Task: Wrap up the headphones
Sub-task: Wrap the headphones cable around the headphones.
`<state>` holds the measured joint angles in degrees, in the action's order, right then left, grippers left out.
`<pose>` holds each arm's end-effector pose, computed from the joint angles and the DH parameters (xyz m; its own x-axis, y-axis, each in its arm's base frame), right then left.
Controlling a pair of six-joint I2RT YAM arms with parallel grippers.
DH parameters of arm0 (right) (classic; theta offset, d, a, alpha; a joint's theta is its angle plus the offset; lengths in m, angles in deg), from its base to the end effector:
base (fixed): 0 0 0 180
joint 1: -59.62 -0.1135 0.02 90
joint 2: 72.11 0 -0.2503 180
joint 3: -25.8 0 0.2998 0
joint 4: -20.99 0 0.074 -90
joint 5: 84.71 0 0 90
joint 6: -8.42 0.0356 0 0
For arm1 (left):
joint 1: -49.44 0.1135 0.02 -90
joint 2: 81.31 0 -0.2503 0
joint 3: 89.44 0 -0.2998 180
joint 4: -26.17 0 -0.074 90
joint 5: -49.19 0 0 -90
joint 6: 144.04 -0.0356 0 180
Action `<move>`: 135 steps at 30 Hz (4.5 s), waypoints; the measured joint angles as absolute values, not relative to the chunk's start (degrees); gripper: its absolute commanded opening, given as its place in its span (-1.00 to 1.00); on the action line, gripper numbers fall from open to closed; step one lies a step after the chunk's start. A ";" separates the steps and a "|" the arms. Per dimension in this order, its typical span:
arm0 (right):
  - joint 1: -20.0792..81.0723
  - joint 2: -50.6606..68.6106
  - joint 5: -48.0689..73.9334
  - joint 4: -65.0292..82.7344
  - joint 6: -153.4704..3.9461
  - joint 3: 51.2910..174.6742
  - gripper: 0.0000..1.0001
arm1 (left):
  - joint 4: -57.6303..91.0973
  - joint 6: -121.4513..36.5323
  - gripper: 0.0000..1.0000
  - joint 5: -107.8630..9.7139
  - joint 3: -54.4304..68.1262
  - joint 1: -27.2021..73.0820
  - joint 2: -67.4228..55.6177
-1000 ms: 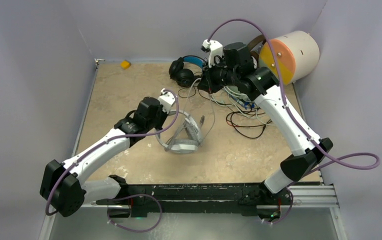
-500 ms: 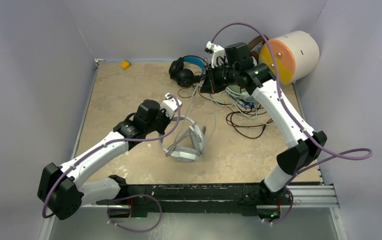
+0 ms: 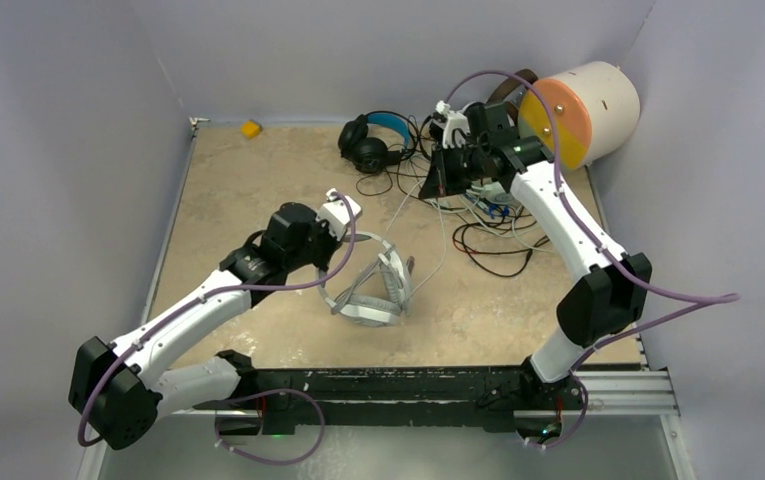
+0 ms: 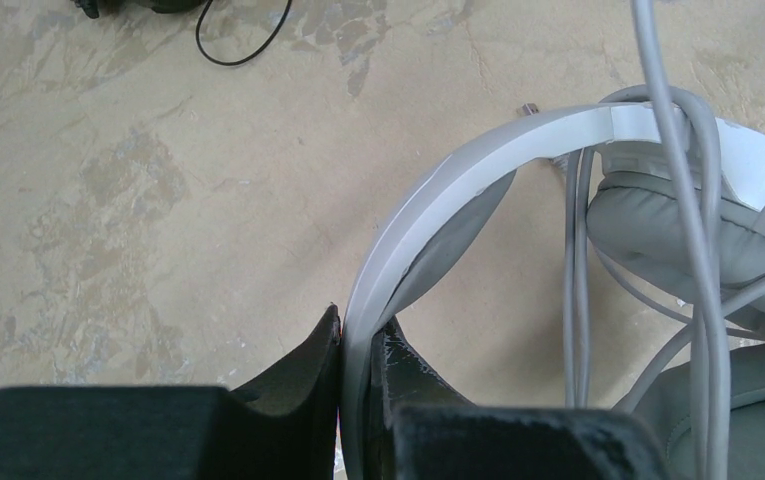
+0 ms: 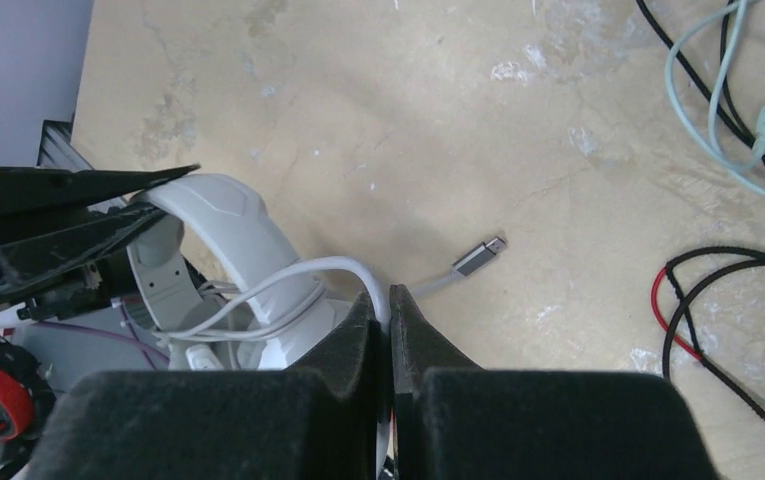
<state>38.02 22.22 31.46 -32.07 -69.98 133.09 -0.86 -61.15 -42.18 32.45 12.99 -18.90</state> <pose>0.3774 0.1663 0.3621 -0.7162 -0.0895 -0.6922 -0.5105 0.7434 0.4321 0.2381 -0.1769 0.2559 -0.3395 0.4046 -0.8492 0.6575 0.7477 0.0934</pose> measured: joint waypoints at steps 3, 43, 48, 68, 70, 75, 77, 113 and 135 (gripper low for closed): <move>38.52 21.98 31.97 -30.10 -69.54 129.79 -1.00 | -0.90 -61.42 -1.00 -42.90 32.52 12.99 -19.25; 39.09 16.88 32.47 -11.09 -69.94 108.66 -0.81 | -10.15 -42.09 -1.00 -40.54 21.89 15.51 -26.50; 38.74 12.99 39.81 -0.95 -68.08 104.31 -0.79 | -19.32 -32.70 -1.00 -41.94 8.91 15.79 -22.22; 29.45 12.67 40.47 36.91 -56.15 84.61 -0.49 | -21.14 -19.89 -1.00 -44.58 1.85 15.79 -19.55; 28.88 14.22 40.01 39.91 -55.21 83.24 -0.46 | -21.16 -19.49 -1.00 -43.91 1.37 15.79 -19.55; 28.40 18.17 37.48 45.44 -52.63 80.46 -0.37 | -21.10 -18.49 -1.00 -42.14 0.54 15.79 -19.55; 27.92 19.25 36.58 47.07 -52.08 79.61 -0.35 | -21.25 -18.07 -1.00 -41.81 0.06 15.79 -19.27; 7.81 16.14 26.26 52.41 -52.41 68.92 -1.00 | -21.29 -17.88 -1.00 -46.18 -15.37 36.64 -0.93; -9.35 14.26 17.04 22.16 -60.30 87.28 -1.00 | -16.31 -8.65 -1.00 -40.54 -5.25 45.10 7.59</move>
<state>-9.35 14.26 17.04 22.16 -60.30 87.28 -16.31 -8.65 -40.54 -5.25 45.10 7.59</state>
